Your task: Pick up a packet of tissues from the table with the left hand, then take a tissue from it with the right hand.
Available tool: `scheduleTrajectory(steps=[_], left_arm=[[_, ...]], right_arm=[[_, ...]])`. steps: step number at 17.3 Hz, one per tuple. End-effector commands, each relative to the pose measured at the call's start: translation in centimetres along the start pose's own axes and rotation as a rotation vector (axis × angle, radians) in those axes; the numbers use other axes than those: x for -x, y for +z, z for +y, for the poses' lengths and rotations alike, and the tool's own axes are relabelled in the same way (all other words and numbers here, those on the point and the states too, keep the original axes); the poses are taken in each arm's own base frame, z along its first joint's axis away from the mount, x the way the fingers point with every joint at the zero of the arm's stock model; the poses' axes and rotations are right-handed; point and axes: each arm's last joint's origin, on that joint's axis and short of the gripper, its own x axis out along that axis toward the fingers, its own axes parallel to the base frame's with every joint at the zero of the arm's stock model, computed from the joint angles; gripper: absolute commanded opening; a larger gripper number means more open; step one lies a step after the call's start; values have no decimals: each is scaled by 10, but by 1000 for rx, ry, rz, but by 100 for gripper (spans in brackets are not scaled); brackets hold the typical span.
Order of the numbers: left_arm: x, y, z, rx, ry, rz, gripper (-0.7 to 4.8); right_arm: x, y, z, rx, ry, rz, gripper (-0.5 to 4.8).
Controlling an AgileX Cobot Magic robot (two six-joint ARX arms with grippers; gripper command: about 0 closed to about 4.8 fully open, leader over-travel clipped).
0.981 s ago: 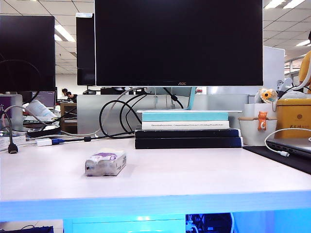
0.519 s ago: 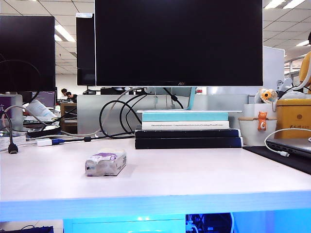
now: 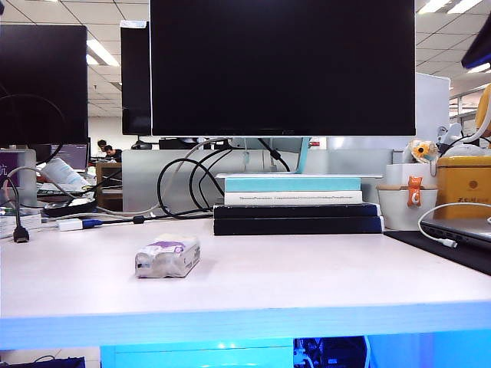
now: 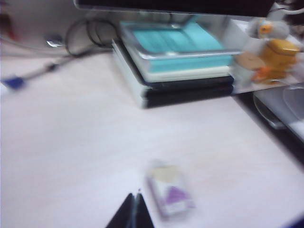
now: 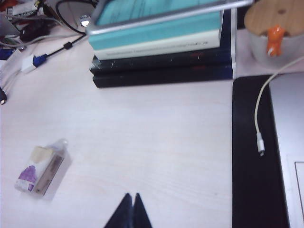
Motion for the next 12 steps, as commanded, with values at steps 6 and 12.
scheduleTrajectory(steps=[6,12], left_arm=[[-60,-11,-78,-163,-89,110,201],[-85,-14,-84,-85,31,48,474]], right_arm=[[-3,-3,-1,-2,-4,57,-4],[-3,-1,-1,20,3,37,-4]])
